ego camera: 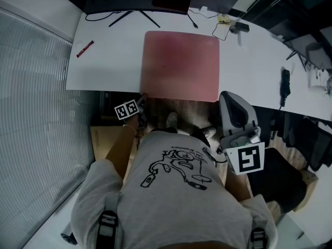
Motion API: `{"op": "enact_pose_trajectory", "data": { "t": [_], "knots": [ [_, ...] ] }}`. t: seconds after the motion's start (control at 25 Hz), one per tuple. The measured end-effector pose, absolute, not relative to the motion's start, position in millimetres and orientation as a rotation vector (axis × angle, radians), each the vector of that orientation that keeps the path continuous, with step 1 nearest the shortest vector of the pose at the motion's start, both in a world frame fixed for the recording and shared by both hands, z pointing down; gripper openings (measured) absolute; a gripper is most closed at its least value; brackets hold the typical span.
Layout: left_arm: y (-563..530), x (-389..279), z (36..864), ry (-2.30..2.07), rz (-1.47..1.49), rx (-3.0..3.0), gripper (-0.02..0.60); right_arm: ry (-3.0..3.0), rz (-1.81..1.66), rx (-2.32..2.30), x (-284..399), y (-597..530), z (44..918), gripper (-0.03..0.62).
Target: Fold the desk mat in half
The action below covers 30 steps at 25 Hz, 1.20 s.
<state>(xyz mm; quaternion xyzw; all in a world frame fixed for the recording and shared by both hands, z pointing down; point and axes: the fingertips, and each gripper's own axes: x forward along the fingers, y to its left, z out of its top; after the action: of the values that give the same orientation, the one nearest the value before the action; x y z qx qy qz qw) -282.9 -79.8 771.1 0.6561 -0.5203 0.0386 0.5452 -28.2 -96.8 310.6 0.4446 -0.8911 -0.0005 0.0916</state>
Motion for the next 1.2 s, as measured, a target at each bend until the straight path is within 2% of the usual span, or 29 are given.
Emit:
{"op": "enact_pose_trajectory", "data": {
  "t": [0.28,1.2],
  "knots": [
    [-79,-285,767,-1.278,0.142,1.586,0.041,-2.651,0.001,1.328,-25,-95,313,0.006],
    [-84,-270,735,-1.302,0.281,1.772,0.032,-2.666,0.007,1.317,-22,-92,313,0.006]
  ]
}}
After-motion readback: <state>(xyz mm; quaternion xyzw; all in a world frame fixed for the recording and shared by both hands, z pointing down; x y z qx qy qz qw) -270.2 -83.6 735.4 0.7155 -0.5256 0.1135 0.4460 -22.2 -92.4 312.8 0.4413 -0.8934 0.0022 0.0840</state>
